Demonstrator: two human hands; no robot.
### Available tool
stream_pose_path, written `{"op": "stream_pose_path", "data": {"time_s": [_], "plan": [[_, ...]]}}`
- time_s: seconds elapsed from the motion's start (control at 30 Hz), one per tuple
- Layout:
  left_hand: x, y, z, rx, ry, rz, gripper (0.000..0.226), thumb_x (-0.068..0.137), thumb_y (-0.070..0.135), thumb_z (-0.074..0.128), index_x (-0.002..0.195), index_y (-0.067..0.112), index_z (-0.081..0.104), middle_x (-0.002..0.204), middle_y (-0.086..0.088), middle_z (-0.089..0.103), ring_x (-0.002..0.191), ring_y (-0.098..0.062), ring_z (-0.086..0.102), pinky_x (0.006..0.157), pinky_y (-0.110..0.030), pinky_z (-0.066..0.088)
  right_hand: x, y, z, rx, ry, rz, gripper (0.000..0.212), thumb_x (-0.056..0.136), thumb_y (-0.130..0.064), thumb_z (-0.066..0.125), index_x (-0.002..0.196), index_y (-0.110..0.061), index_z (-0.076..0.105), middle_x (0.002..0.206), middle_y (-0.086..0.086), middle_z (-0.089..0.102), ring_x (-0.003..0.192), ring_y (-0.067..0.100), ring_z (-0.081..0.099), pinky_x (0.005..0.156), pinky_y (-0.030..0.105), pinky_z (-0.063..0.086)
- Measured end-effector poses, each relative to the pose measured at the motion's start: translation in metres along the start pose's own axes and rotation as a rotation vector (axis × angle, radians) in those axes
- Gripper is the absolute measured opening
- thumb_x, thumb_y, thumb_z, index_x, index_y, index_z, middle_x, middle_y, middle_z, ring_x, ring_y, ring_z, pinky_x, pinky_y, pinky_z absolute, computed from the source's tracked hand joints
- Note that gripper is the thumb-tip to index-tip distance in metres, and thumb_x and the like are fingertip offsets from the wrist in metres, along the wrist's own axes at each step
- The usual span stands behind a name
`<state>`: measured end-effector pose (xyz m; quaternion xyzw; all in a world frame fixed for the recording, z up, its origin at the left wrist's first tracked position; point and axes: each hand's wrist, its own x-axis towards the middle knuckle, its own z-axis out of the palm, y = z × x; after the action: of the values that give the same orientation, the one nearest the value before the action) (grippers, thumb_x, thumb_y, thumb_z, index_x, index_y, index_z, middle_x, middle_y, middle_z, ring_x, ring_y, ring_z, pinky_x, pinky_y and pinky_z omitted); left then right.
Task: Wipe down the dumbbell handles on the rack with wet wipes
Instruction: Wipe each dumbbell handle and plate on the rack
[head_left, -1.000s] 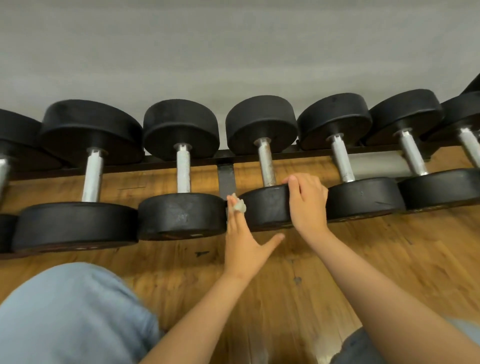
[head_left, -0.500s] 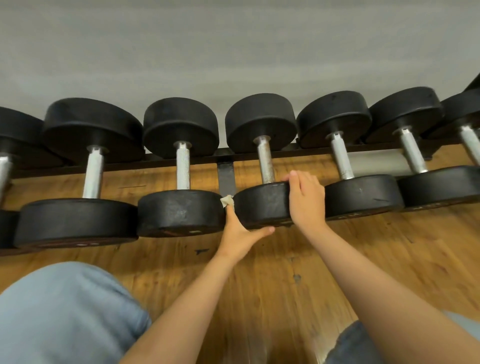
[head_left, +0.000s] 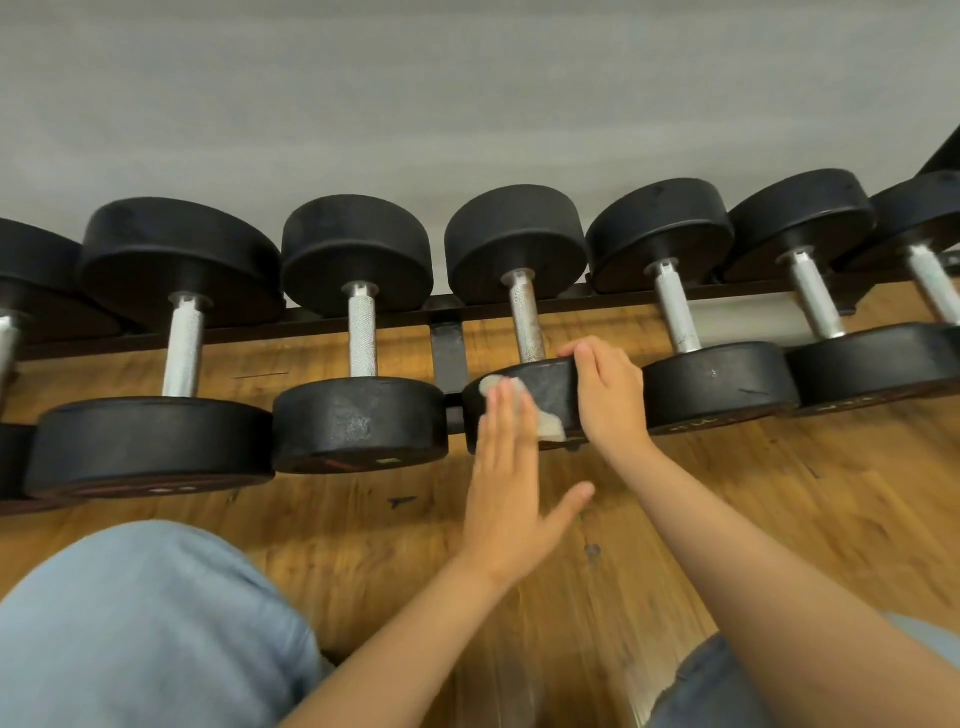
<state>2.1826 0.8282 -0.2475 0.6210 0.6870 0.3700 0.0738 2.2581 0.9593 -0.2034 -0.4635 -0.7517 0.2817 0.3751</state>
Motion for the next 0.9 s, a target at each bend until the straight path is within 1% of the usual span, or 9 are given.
{"op": "stream_pose_path", "data": {"time_s": [0.1, 0.2, 0.33, 0.43, 0.53, 0.67, 0.77, 0.83, 0.9], "plan": [[0.028, 0.012, -0.003, 0.18, -0.014, 0.108, 0.075, 0.1, 0.053, 0.023, 0.156, 0.012, -0.004, 0.164, -0.006, -0.013, 0.15, -0.016, -0.016, 0.123, -0.039, -0.005, 0.0, 0.006, -0.001, 0.087, -0.01, 0.007, 0.03, 0.104, -0.023, 0.034, 0.095, -0.022, 0.062, 0.091, -0.009, 0.062, 0.096, 0.012, 0.054, 0.097, 0.044, 0.041], [0.054, 0.016, -0.007, 0.245, -0.05, 0.215, 0.066, 0.1, 0.047, 0.017, 0.156, 0.013, 0.015, 0.165, -0.005, 0.007, 0.152, -0.013, -0.006, 0.124, -0.038, 0.001, 0.0, 0.01, -0.006, 0.237, 0.0, 0.094, 0.028, 0.104, -0.022, 0.036, 0.094, -0.022, 0.062, 0.094, -0.003, 0.064, 0.099, 0.016, 0.058, 0.092, 0.042, 0.047], [0.057, 0.007, -0.016, -0.028, -0.036, 0.287, 0.049, 0.102, 0.034, 0.032, 0.144, 0.013, 0.047, 0.155, -0.003, 0.038, 0.147, -0.006, 0.02, 0.123, -0.026, 0.008, 0.002, 0.011, -0.012, 0.318, 0.025, 0.196, 0.03, 0.104, -0.025, 0.034, 0.095, -0.027, 0.063, 0.103, 0.003, 0.064, 0.104, 0.018, 0.057, 0.095, 0.041, 0.048], [0.052, -0.009, -0.017, 0.02, 0.003, 0.416, 0.039, 0.098, 0.022, 0.051, 0.135, 0.011, 0.056, 0.147, -0.004, 0.049, 0.143, -0.006, 0.032, 0.121, -0.023, 0.017, 0.0, 0.011, -0.011, 0.294, -0.001, 0.191, 0.03, 0.105, -0.027, 0.033, 0.097, -0.026, 0.062, 0.11, 0.005, 0.06, 0.103, 0.009, 0.054, 0.092, 0.028, 0.045], [0.062, -0.015, -0.028, 0.006, 0.002, 0.444, 0.035, 0.096, 0.022, 0.053, 0.128, 0.011, 0.064, 0.14, -0.003, 0.056, 0.136, -0.004, 0.041, 0.118, -0.019, 0.024, -0.001, 0.009, -0.007, 0.267, 0.01, 0.177, 0.031, 0.105, -0.028, 0.034, 0.099, -0.021, 0.063, 0.112, 0.007, 0.058, 0.103, 0.009, 0.052, 0.095, 0.031, 0.044], [0.092, -0.02, -0.053, -0.23, 0.171, 0.064, 0.027, 0.096, 0.019, 0.059, 0.121, 0.015, 0.068, 0.128, 0.005, 0.065, 0.121, 0.003, 0.054, 0.104, -0.014, 0.04, 0.001, 0.004, -0.004, 0.188, 0.043, 0.186, 0.034, 0.105, -0.026, 0.031, 0.1, -0.022, 0.064, 0.109, 0.002, 0.059, 0.107, 0.008, 0.046, 0.101, 0.036, 0.038], [0.127, -0.03, -0.065, -0.304, 0.281, -0.175, 0.013, 0.097, 0.02, 0.059, 0.105, 0.019, 0.069, 0.101, 0.013, 0.067, 0.099, 0.001, 0.06, 0.091, -0.018, 0.049, 0.001, 0.003, -0.002, 0.144, 0.069, 0.179, 0.037, 0.105, -0.028, 0.031, 0.101, -0.019, 0.066, 0.107, -0.001, 0.059, 0.106, 0.01, 0.048, 0.101, 0.038, 0.038], [0.15, -0.035, -0.067, -0.351, 0.298, -0.308, 0.007, 0.096, 0.02, 0.061, 0.102, 0.019, 0.063, 0.094, 0.012, 0.062, 0.095, -0.003, 0.06, 0.083, -0.018, 0.049, 0.0, 0.0, 0.0, 0.103, 0.095, 0.201, 0.039, 0.103, -0.032, 0.032, 0.099, -0.017, 0.067, 0.106, -0.001, 0.06, 0.102, 0.011, 0.05, 0.098, 0.037, 0.04], [0.169, -0.037, -0.061, -0.435, 0.289, -0.468, 0.016, 0.094, 0.021, 0.065, 0.105, 0.017, 0.055, 0.092, 0.009, 0.058, 0.093, -0.009, 0.058, 0.073, -0.015, 0.044, -0.001, -0.001, 0.001, 0.062, 0.111, 0.213, 0.04, 0.102, -0.036, 0.032, 0.098, -0.018, 0.067, 0.103, -0.003, 0.058, 0.099, 0.013, 0.053, 0.094, 0.036, 0.041]]}}
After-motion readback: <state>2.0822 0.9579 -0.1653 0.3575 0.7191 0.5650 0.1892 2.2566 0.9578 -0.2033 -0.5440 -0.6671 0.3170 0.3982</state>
